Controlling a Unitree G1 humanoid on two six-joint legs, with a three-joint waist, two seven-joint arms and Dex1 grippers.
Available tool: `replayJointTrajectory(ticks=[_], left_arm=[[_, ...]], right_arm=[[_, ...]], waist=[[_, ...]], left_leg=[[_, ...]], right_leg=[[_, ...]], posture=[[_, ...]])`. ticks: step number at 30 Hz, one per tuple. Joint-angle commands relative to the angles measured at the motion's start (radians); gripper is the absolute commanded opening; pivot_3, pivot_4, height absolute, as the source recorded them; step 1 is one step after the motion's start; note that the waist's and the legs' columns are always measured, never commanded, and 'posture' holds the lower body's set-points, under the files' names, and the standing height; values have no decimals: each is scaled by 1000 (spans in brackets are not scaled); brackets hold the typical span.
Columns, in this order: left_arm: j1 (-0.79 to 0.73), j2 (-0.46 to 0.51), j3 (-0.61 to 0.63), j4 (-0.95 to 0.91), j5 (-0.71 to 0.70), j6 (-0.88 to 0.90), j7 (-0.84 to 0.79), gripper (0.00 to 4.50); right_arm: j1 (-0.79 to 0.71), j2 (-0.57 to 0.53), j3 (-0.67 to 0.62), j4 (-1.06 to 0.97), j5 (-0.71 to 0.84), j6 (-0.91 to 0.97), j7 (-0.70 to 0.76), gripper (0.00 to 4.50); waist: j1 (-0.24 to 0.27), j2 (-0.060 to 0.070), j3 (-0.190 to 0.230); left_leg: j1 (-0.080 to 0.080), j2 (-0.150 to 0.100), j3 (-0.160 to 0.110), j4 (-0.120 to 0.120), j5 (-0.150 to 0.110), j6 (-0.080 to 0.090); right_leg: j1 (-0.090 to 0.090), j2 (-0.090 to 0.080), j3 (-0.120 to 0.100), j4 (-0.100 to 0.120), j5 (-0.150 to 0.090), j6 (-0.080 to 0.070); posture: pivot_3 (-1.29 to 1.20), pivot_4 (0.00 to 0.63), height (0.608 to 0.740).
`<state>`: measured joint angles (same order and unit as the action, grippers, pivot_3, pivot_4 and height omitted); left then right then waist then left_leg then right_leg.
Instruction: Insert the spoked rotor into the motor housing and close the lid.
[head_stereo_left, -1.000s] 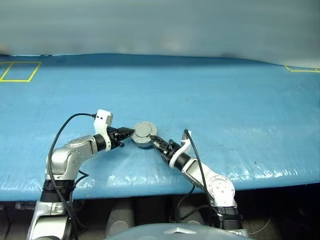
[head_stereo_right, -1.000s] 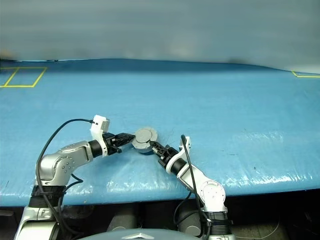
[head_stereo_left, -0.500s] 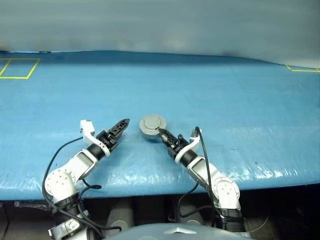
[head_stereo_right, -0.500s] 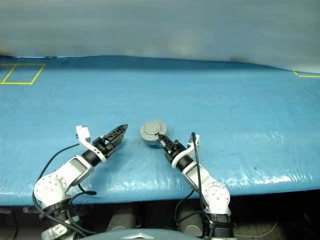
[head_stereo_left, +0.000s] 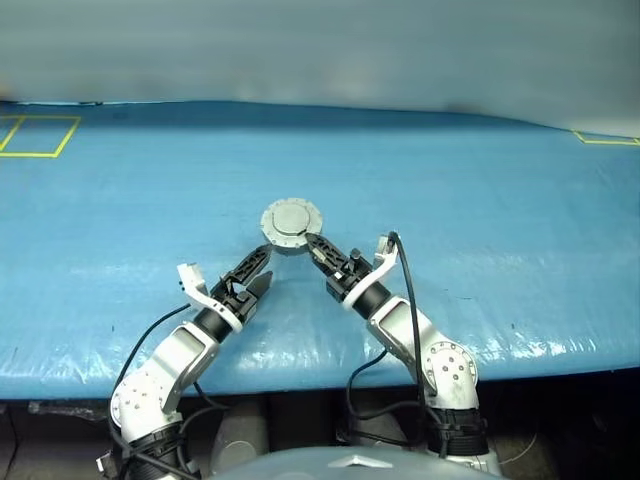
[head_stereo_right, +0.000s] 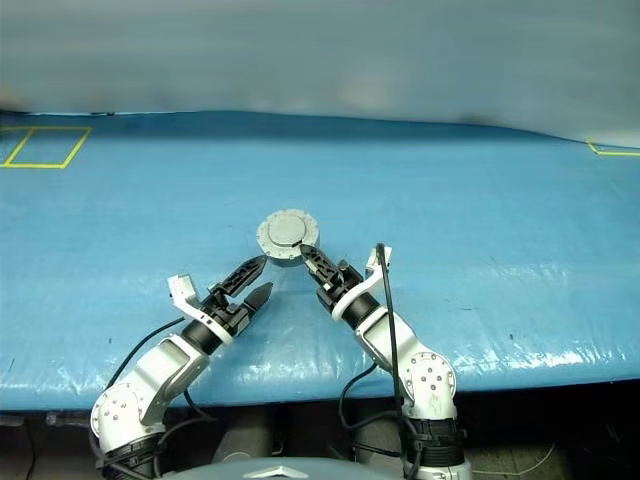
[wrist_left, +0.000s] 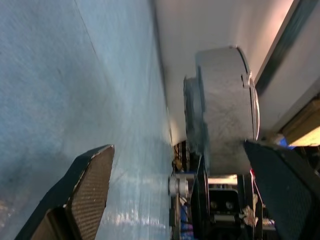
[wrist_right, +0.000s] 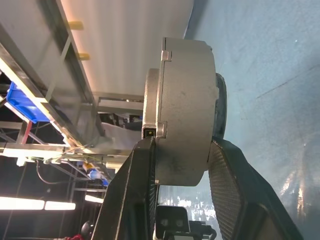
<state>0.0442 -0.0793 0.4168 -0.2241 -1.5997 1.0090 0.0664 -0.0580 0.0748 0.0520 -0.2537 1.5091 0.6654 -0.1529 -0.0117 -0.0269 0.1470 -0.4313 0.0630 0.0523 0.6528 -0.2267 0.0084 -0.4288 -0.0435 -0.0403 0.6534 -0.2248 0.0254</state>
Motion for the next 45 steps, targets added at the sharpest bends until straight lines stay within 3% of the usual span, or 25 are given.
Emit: replayJointTrajectory(ticks=[1, 13, 19, 22, 26, 31, 34, 37, 43, 45], left_arm=[[8, -2, -53, -41, -99, -38, -7, 4500], [22, 27, -94, 15, -162, -177, -64, 4500], [16, 56, -140, 57, -179, -165, -51, 4500], [17, 62, -154, 70, -191, -166, -43, 3867], [20, 68, -162, 68, -198, -179, -47, 2560], [16, 72, -170, 57, -182, -204, -45, 2480], [0, 82, -171, 44, -151, -231, -31, 2479], [-38, 98, -162, 49, -120, -260, -24, 2476], [-207, 178, -153, 188, 45, -308, -19, 2476], [-298, 194, -152, 280, 112, -325, -43, 2476]], right_arm=[[-17, 61, 54, -72, 46, 23, 19, 1155], [15, 43, 91, -86, 72, 53, -3, 1155], [23, 40, 96, -93, 79, 64, -9, 1155], [24, 38, 96, -95, 78, 62, -10, 1155], [26, 38, 96, -97, 71, 60, -9, 1155], [15, 8, 112, -119, -84, 36, 42, 1155], [20, 0, 105, -127, -85, 47, 78, 1155], [26, -41, 106, -158, -168, 44, 108, 2178], [41, -231, 228, -259, -594, -28, 190, 4173], [44, -277, 273, -251, -734, -67, 201, 4500]], waist=[[0, 0, 0], [0, 0, 0], [0, 0, 0], [0, 0, 0], [0, 0, 0], [0, 0, 0], [1, 0, 0], [1, 0, 0], [2, 0, 0], [4, 0, 0]], left_leg=[[0, 0, 0, 0, 0, 0], [0, 0, 0, 2, 0, 0], [0, 0, 0, 4, 0, 1], [-1, 0, 0, 4, 0, 1], [-1, 0, 0, 4, 0, 1], [-1, 0, 0, 4, 0, 1], [-1, 0, 0, 4, 0, 1], [-1, 0, 0, 5, 0, 1], [0, 0, 0, 6, 0, 2], [0, -1, 0, 6, 0, 2]], right_leg=[[0, 0, 0, 0, 0, 0], [1, 0, 0, 0, 0, -2], [1, 0, 0, 0, 0, -1], [1, 0, 0, 0, 0, -1], [1, 0, 0, 0, 0, -1], [1, 0, 0, 0, 0, -1], [1, 0, 0, 0, 0, -1], [2, 0, 0, 0, 0, -1], [2, 1, 0, 1, 0, 0], [2, 1, 0, 2, 0, -1]], posture=[[0, 150, 740], [0, 150, 740], [0, 150, 740], [0, 150, 740], [0, 150, 740], [0, 150, 740], [0, 150, 740], [0, 150, 740], [0, 150, 740], [0, 150, 740]])
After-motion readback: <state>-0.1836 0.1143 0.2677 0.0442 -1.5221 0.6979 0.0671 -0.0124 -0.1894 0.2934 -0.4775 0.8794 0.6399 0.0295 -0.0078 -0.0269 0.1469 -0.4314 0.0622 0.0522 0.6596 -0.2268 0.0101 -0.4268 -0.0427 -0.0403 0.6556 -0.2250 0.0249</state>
